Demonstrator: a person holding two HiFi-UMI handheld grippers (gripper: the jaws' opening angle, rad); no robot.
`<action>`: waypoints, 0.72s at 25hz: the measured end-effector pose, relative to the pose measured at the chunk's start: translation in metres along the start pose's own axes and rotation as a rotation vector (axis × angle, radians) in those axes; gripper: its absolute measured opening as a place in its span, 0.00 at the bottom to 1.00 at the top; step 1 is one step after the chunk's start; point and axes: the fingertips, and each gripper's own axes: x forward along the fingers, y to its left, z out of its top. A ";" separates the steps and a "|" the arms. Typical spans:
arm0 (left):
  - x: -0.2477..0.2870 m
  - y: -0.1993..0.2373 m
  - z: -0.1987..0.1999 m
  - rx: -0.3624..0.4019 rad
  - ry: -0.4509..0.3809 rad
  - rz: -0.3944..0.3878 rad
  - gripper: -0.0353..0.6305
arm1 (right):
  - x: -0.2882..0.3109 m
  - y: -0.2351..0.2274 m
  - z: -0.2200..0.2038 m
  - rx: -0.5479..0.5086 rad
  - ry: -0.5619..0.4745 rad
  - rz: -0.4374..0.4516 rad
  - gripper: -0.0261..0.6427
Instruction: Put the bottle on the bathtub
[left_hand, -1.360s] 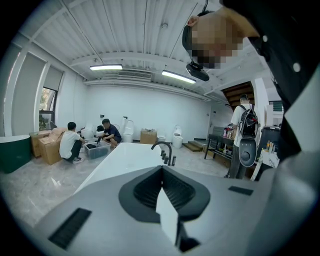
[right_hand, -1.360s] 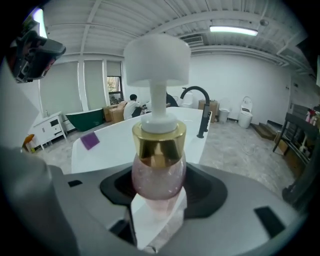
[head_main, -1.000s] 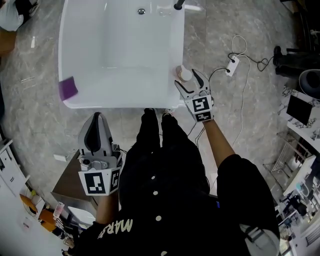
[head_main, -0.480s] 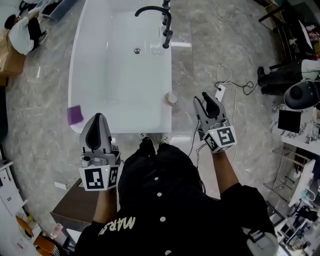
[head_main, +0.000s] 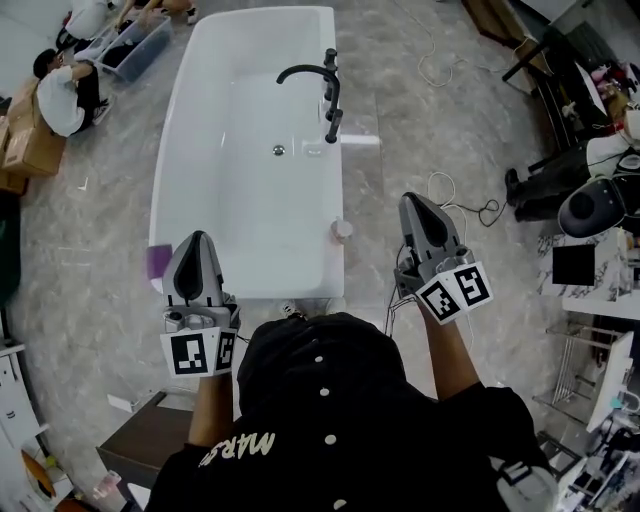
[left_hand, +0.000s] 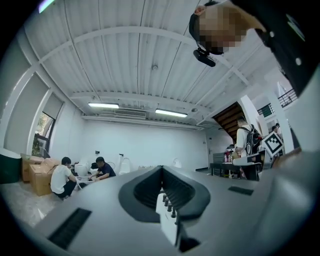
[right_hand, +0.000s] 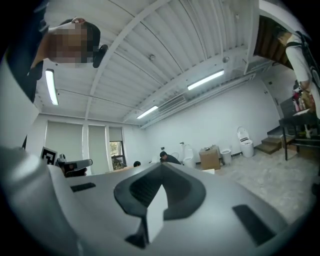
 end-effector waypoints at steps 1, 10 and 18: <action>0.000 0.002 0.002 0.001 -0.004 0.002 0.07 | -0.001 0.001 0.006 -0.014 -0.005 -0.010 0.05; -0.008 0.022 0.016 0.044 -0.013 0.038 0.07 | -0.013 -0.002 0.041 -0.305 -0.025 -0.110 0.04; -0.010 0.043 -0.003 0.075 0.027 0.089 0.07 | -0.021 -0.003 0.051 -0.328 -0.070 -0.137 0.04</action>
